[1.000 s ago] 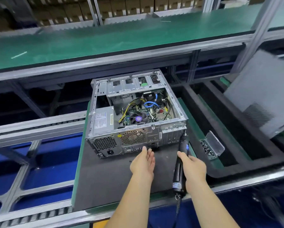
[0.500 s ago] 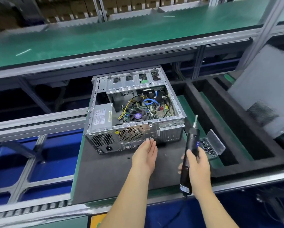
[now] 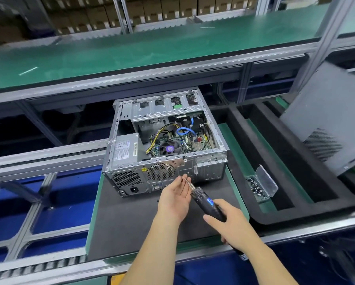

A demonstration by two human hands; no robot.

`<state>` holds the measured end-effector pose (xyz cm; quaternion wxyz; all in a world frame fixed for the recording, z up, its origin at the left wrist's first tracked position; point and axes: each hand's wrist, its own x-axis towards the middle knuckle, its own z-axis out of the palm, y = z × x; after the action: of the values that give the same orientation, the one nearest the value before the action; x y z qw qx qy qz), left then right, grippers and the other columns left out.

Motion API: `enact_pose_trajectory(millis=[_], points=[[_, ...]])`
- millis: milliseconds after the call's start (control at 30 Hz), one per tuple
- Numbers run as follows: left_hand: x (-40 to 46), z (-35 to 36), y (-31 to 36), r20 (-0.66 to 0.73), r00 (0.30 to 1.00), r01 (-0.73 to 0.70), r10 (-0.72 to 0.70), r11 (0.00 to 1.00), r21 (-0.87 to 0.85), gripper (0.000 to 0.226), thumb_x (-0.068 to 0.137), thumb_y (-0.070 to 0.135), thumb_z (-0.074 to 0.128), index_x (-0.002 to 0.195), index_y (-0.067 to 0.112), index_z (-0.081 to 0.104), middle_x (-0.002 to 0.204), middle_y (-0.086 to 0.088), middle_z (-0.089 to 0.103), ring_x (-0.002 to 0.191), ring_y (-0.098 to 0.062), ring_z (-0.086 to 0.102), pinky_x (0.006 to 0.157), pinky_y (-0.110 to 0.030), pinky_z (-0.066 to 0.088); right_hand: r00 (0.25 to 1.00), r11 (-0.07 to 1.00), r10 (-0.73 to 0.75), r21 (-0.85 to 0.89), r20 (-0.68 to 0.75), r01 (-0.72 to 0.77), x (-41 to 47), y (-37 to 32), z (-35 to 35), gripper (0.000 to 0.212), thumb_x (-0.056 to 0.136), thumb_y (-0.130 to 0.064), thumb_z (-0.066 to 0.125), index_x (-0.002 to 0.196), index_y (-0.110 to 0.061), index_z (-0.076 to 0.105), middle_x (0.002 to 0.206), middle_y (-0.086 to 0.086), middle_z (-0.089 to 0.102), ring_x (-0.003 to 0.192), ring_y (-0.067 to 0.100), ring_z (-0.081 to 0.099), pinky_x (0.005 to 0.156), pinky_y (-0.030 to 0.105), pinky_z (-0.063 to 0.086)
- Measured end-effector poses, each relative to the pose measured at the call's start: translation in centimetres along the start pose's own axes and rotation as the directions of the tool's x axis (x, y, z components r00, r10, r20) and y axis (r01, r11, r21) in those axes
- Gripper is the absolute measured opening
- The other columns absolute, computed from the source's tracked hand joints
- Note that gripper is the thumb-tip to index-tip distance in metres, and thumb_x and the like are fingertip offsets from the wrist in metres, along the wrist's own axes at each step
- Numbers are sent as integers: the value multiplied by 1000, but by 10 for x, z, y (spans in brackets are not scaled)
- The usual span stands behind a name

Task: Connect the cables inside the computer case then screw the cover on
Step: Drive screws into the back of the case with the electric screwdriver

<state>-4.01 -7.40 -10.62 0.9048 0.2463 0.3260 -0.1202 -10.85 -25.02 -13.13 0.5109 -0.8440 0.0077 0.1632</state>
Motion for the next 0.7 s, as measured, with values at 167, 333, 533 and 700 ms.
enact_pose_trajectory(millis=[167,333,533,700], points=[[1,-1,2,-2,1000,-13,13,1000,27,21,96,7,59,116,-1,63,92,-7,77,92,-19,71,76,-31,52,1000,996,-10,-85,2,10,4,5,1,45,73,-68,60,113,-49,53,89,-12,68,58,8,55,57,31,55],[1,1,2,-23,999,-37,38,998,50,18,97,6,58,113,-1,62,90,-9,77,94,-21,69,79,-33,51,1000,990,7,-138,-3,-7,4,10,2,42,75,-69,60,112,-50,51,89,-17,67,71,10,59,65,34,58],[1,-1,2,-10,993,-111,116,970,215,9,98,7,57,104,4,63,89,-7,77,93,-21,70,74,-33,52,1000,999,17,-29,16,-16,-1,7,3,40,73,-64,64,107,-45,56,85,-6,67,48,7,53,49,24,50],[2,-8,7,-4,988,-147,155,950,277,14,99,0,50,104,6,62,91,-7,76,87,-20,72,71,-34,53,999,1000,17,-5,36,-17,-3,5,4,34,76,-60,67,105,-45,58,83,-5,66,44,11,54,47,25,50]])
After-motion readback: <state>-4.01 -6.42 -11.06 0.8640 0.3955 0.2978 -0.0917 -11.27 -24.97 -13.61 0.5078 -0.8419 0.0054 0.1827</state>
